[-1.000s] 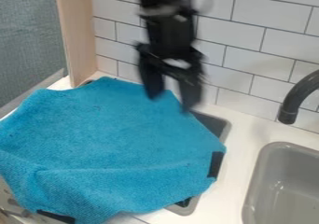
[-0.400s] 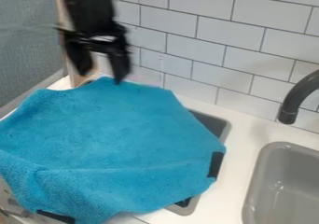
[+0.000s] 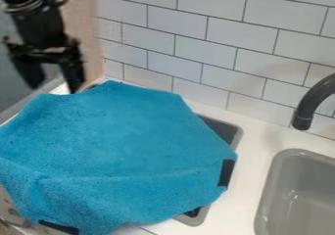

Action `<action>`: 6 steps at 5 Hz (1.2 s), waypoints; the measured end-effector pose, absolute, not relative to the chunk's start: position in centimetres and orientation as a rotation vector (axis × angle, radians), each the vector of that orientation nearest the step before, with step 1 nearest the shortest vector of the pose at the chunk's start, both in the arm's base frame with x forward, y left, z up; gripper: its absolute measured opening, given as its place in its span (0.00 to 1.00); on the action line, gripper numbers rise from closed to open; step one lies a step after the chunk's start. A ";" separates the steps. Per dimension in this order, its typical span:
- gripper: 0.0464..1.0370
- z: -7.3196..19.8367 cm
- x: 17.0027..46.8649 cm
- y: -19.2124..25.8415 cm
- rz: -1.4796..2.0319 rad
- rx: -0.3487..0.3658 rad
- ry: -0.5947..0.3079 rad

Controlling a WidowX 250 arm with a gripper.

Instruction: Fold the cloth from top left to bottom right

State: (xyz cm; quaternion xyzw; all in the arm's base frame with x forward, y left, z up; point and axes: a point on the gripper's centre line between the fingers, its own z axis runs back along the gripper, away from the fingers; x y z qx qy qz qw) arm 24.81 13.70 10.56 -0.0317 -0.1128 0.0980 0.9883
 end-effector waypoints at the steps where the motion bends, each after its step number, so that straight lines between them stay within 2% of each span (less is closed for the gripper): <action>1: 0.96 8.8 24.1 15.5 0.246 -0.065 -0.188; 4: 0.96 5.6 23.0 19.6 0.328 0.015 -0.118; 6: 0.96 4.4 23.0 20.1 0.349 0.021 -0.083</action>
